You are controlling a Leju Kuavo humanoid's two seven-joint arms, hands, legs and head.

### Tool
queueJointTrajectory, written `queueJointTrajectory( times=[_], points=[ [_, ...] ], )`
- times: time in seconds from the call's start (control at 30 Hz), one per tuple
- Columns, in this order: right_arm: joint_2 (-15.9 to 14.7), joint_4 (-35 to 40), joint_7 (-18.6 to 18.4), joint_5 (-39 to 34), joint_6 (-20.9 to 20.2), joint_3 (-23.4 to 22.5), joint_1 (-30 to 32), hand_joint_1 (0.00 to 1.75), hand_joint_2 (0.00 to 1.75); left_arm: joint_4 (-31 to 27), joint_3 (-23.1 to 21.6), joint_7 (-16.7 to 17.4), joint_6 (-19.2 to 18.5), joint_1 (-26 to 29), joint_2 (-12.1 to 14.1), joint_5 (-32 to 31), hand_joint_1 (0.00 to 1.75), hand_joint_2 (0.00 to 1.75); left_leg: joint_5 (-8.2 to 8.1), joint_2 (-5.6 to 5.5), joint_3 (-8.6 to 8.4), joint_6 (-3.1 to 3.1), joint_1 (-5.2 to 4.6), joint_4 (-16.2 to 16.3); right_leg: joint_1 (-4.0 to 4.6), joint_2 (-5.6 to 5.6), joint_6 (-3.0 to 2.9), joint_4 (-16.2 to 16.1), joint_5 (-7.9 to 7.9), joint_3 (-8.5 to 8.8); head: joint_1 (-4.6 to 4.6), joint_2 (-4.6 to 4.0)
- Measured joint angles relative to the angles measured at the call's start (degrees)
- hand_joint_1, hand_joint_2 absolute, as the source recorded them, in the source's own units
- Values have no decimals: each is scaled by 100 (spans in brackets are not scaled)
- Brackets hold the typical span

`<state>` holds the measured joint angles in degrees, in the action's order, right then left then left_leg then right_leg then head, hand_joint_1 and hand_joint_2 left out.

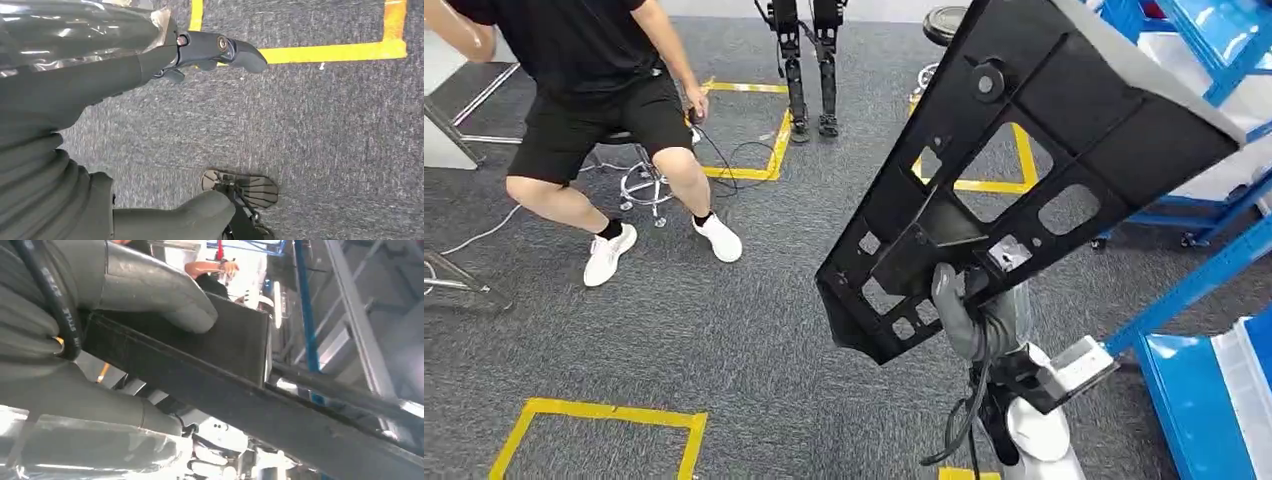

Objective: Take the parts from the cabinet and place them on the table.

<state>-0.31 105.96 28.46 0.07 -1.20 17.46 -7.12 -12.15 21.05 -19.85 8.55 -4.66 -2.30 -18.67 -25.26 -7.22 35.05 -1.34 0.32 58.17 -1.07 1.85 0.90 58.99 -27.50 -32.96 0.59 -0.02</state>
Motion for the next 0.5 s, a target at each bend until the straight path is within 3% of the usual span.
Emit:
queueJointTrajectory(
  times=[0.03, 0.07, 0.1, 0.13, 0.2, 0.23, 0.27, 0.3, 0.33, 0.37, 0.4, 0.43, 0.5],
  points=[
    [26, 0, -2, 4, 0, -7, -11, 175, 175, 2, 9, -7, -7, 21, -2, -2, 0, 175, 9, -31, 7, 43, 21, -4, 4, -46, -53, -13, 13, 4, -9, 0],
    [48, 0, -4, 11, 0, -9, -22, 175, 175, 2, 31, -15, -9, 36, -4, 0, 0, 175, -24, 30, 10, 54, 38, 36, -52, -100, -93, -43, 37, 17, 0, 0],
    [74, 0, -7, 22, -6, -11, -26, 175, 175, 2, 50, -37, -9, 51, -9, -2, 0, 175, -139, 353, 70, 80, 7, 206, -31, -131, -113, -46, 31, 28, 7, 0],
    [81, 0, -7, 24, -13, -13, -25, 175, 175, 2, 57, -57, -7, 43, -4, -2, 0, 175, -362, 551, 261, 107, 15, 583, -15, -193, -153, -45, 18, 33, 57, 0],
    [79, 0, -9, 31, -18, -26, -10, 175, 175, 2, 64, -72, -7, 29, -4, -7, 0, 175, -766, 674, 733, 139, 33, 1493, 26, -330, -195, -44, 2, 27, 52, 0],
    [79, -2, -11, 35, -24, -26, -5, 175, 175, 2, 66, -72, -9, 38, -9, -20, 0, 175, -831, 693, 893, 144, 36, 1783, 38, -396, -207, -44, -7, 27, 55, 0],
    [79, -2, -15, 37, -35, -26, -3, 175, 175, 2, 66, -72, -9, 50, -13, -35, 0, 175, -770, 703, 920, 137, 36, 1810, 52, -457, -216, -44, -14, 31, 50, 0],
    [81, -2, -17, 37, -52, -26, -6, 175, 175, 2, 68, -70, -7, 57, -11, -39, 0, 175, -606, 709, 822, 123, 36, 1588, 59, -512, -224, -44, -22, 36, 55, 0],
    [83, -2, -20, 37, -74, -24, -7, 175, 175, 2, 79, -68, 2, 57, -7, -39, 0, 175, -349, 736, 575, 95, 29, 1101, 71, -577, -231, -44, -32, 50, 52, 0],
    [96, -2, -24, 39, -83, -26, -12, 175, 175, 0, 85, -68, 9, 55, -2, -39, 0, 175, -115, 843, 264, 50, 13, 544, 78, -629, -223, -44, -49, 71, 52, 0],
    [114, -2, -31, 39, -83, -26, -14, 175, 175, 0, 85, -68, 11, 53, 7, -39, 0, 175, -35, 1176, 23, -10, -37, 125, 92, -669, -214, -45, -64, 94, 55, 0],
    [120, -2, -35, 39, -83, -26, -16, 175, 175, -2, 85, -66, 11, 38, 18, -37, 0, 175, -73, 1165, 23, -18, -83, 94, 151, -718, -175, -42, -88, 95, 41, 0],
    [125, -2, -44, 44, -85, -26, -24, 175, 175, -2, 88, -66, 11, 36, 22, -39, 0, 175, -75, 1042, 46, -54, -105, 84, 128, -808, -141, -48, -104, 109, 48, 0]
  ],
)
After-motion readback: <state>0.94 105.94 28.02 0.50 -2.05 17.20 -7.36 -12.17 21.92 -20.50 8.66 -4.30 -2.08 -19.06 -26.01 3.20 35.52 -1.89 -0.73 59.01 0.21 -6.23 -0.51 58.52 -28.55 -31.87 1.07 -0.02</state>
